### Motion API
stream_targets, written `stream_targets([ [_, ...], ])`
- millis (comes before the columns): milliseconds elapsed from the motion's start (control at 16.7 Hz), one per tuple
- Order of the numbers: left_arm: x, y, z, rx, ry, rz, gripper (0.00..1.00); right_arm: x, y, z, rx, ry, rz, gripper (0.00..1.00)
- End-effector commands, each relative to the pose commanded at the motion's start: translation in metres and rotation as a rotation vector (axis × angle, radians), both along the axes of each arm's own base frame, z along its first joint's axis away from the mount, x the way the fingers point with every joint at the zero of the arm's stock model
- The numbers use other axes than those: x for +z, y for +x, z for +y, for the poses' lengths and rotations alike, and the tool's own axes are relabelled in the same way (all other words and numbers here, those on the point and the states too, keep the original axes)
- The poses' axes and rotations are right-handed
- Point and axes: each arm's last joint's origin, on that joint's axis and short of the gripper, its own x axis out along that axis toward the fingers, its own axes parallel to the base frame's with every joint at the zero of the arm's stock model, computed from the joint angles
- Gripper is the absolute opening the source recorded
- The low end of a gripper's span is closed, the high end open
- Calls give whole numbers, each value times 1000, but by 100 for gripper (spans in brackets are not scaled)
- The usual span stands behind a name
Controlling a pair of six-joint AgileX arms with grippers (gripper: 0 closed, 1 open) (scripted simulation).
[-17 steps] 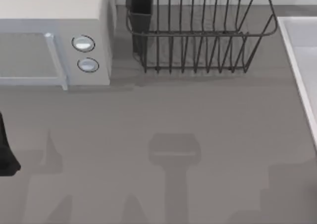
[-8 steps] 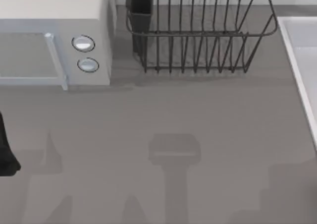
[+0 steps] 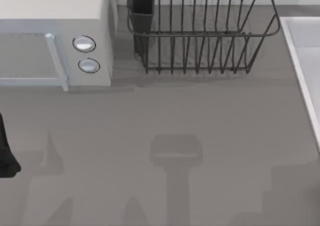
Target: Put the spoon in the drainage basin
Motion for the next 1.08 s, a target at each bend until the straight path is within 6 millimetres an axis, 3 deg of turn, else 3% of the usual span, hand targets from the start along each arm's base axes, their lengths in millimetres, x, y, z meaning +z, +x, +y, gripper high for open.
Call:
stream_targets([
  [120,0,0,0,0,0,0,100,0,0,0,0,0,0,0],
  [180,0,0,0,0,0,0,100,22,1,0,-4,11,-26,0],
  [420,0,0,0,0,0,0,100,38,6,-2,-4,11,-30,0],
  [900,0,0,0,0,0,0,100,116,2,0,-4,13,-18,0],
  [1080,0,0,0,0,0,0,100,122,1,0,-4,11,-26,0],
])
